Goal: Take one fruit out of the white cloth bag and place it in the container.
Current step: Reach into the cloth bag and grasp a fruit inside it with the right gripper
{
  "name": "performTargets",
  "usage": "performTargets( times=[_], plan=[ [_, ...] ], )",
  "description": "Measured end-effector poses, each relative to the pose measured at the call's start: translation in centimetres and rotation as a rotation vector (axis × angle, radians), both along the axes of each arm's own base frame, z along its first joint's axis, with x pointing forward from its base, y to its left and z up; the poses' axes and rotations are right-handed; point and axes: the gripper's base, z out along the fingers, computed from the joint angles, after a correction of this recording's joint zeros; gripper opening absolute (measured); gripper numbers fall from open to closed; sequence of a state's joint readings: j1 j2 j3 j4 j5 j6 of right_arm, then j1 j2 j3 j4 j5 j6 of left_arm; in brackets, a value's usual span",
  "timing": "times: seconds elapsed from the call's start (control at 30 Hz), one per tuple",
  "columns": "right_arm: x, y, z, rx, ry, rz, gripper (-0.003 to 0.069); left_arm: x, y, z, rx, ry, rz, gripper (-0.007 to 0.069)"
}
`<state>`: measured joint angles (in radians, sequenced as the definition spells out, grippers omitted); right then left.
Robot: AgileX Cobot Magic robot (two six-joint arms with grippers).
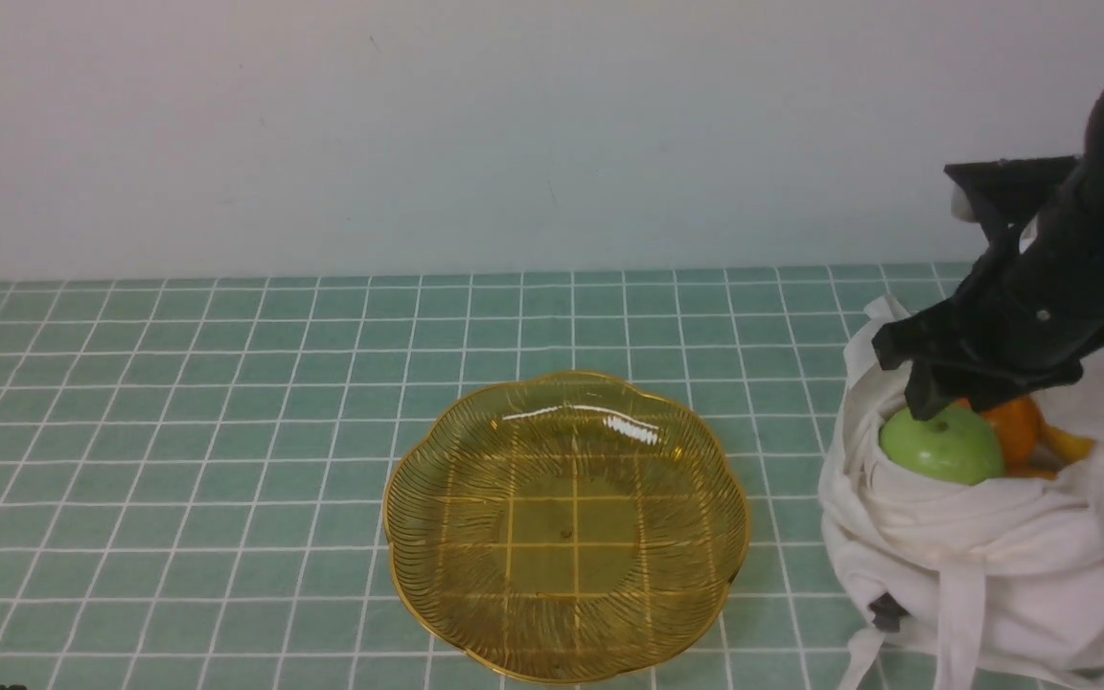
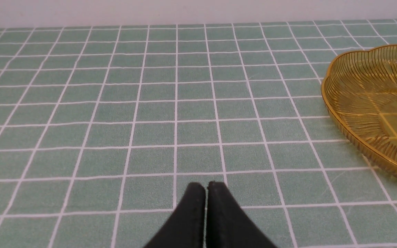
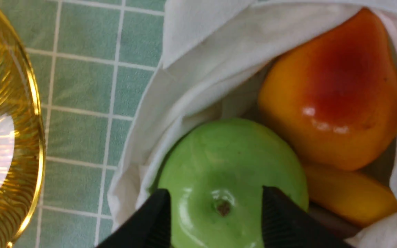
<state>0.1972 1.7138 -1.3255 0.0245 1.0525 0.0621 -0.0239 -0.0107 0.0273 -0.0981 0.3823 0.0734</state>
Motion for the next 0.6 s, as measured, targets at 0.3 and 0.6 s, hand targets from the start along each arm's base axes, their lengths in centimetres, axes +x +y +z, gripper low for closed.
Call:
performTargets(
  times=[0.3,0.6],
  plan=[
    [0.7,-0.1,-1.0,-0.026,0.025,-0.062,0.0655,0.0,0.0,0.0,0.000,0.000,0.000,-0.0008],
    [1.0,0.3,-2.6,0.007,0.100,-0.098,0.0661,0.0,0.0,0.0,0.000,0.000,0.000,-0.0008]
  ],
)
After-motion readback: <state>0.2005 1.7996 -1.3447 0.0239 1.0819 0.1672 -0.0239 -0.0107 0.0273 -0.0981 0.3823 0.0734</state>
